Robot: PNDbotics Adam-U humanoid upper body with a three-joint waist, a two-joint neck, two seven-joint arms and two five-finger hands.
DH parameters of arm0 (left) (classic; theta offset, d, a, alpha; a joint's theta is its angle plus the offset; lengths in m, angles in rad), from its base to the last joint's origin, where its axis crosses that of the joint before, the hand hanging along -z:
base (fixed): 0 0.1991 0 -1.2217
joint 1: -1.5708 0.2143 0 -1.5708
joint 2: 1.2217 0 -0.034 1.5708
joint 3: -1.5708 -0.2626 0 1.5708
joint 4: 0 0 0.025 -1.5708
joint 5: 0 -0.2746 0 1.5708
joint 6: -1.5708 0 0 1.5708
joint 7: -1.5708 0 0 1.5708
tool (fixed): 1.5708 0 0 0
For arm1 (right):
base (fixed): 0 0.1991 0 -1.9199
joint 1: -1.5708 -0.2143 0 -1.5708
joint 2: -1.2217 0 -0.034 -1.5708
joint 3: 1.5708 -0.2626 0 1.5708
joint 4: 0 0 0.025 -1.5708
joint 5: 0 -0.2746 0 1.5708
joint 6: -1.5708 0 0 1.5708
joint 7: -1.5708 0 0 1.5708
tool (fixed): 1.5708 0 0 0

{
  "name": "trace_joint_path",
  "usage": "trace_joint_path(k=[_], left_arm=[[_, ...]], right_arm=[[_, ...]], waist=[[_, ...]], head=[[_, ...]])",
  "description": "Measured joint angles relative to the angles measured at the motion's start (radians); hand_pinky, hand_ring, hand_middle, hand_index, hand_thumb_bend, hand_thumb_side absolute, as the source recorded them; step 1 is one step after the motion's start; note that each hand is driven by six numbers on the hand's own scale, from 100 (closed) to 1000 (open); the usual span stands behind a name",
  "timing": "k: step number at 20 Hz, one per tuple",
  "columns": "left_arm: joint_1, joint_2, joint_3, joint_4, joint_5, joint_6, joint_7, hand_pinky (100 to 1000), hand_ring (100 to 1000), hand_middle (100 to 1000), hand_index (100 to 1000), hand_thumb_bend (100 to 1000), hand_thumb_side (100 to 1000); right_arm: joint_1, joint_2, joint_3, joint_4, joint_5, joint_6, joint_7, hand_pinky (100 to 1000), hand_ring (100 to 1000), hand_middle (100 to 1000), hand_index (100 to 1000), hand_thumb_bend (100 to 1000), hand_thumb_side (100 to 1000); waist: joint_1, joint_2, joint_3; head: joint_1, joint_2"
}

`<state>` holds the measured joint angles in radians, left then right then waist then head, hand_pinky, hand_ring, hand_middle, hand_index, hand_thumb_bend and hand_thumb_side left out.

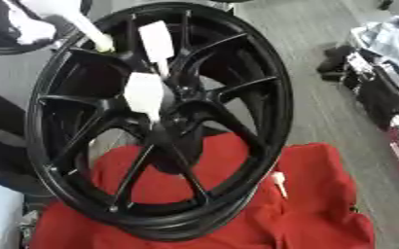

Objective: Pull the pin out of the wheel hub.

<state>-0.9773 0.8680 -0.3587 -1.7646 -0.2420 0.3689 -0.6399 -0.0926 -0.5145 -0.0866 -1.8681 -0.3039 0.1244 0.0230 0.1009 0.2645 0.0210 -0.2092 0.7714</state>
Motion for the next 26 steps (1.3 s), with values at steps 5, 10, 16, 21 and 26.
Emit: trace_joint_path(k=[5, 10, 16, 21, 26], left_arm=[[0.239, 0.108, 0.150, -0.055, 0.081, 0.034, 0.133, 875, 820, 722, 457, 100, 246], [0.437, 0.153, 0.277, -0.067, 0.133, 0.050, 0.261, 877, 821, 722, 460, 100, 248], [0.596, 0.157, 0.350, -0.040, 0.103, 0.038, 0.330, 884, 832, 747, 528, 100, 179], [0.654, 0.128, 0.363, 0.023, 0.072, 0.004, 0.302, 917, 860, 814, 860, 100, 552], [0.665, 0.087, 0.369, 0.082, 0.065, -0.042, 0.265, 931, 870, 830, 911, 227, 815]], right_arm=[[-0.002, 0.000, -0.007, 0.000, 0.000, -0.003, -0.007, 808, 745, 596, 736, 100, 644], [-0.004, 0.000, -0.018, -0.004, -0.003, -0.008, -0.016, 809, 745, 597, 736, 100, 637], [-0.004, 0.000, -0.030, -0.005, -0.009, -0.011, -0.031, 809, 745, 597, 736, 100, 635], [-0.004, 0.000, -0.035, -0.007, -0.013, -0.013, -0.035, 809, 746, 598, 737, 100, 638], [-0.003, 0.000, -0.036, -0.007, -0.016, -0.014, -0.035, 810, 746, 598, 737, 100, 641]], waist=[[-0.004, 0.013, 0.003], [-0.018, 0.016, 0.011], [-0.022, 0.016, 0.019], [-0.026, 0.016, 0.021], [-0.031, 0.016, 0.021]], head=[[-0.005, -0.001], [-0.007, -0.001], [-0.004, -0.001], [0.001, -0.001], [0.003, -0.001]])
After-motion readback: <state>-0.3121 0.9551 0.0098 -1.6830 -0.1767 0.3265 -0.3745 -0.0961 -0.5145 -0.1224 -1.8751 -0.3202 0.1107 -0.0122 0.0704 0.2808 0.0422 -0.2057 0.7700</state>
